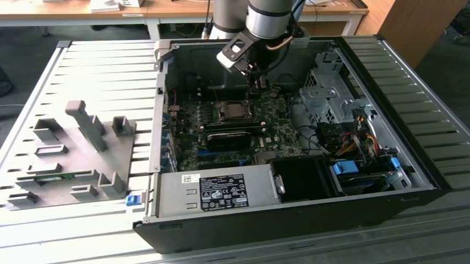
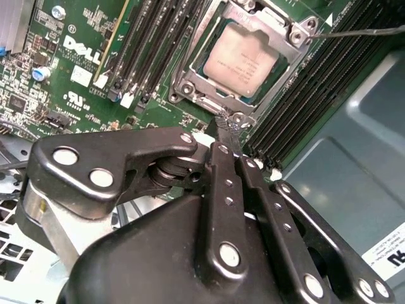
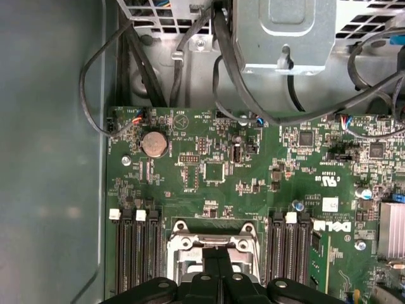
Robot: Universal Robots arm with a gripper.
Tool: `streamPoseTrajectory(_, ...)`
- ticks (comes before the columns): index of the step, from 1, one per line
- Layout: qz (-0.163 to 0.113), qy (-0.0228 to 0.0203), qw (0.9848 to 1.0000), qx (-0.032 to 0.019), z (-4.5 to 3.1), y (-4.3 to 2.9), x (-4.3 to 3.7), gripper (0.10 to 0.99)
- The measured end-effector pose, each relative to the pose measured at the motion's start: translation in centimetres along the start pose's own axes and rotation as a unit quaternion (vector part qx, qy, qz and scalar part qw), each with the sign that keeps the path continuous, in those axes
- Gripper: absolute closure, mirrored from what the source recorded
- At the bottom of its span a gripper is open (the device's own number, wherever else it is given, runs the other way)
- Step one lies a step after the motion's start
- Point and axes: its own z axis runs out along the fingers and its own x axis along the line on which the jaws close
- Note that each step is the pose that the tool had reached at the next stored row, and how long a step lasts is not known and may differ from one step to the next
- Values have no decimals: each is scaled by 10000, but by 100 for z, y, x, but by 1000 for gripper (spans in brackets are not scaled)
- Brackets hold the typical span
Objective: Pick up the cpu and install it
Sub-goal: 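Close the cpu cover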
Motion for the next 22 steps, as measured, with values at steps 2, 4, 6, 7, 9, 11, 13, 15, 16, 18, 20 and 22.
streamPoseTrajectory(2, 0, 0, 10000, 0, 4, -18, 0, 980)
streamPoseTrajectory(4, 0, 0, 10000, 0, 6, -35, 0, 980)
streamPoseTrajectory(6, 0, 2, 10000, -1, 13, -56, 0, 980)
streamPoseTrajectory(7, 0, 2, 10000, -2, 18, -83, 0, 980)
streamPoseTrajectory(9, 0, 1, 10000, -3, 34, -144, -4, 980)
streamPoseTrajectory(11, -2, 1, 10000, -3, 65, -207, -8, 980)
streamPoseTrajectory(13, -2, 1, 10000, -3, 100, -287, -8, 980)
streamPoseTrajectory(15, -2, 1, 10000, -4, 121, -333, -9, 980)
streamPoseTrajectory(16, -2, 1, 10000, -5, 130, -355, -10, 980)
streamPoseTrajectory(18, -2, 0, 10000, -6, 156, -432, -11, 980)
streamPoseTrajectory(20, -5, 4, 10000, -15, 166, -454, -23, 980)
streamPoseTrajectory(22, -10, 4, 10000, -22, 178, -464, -24, 980)
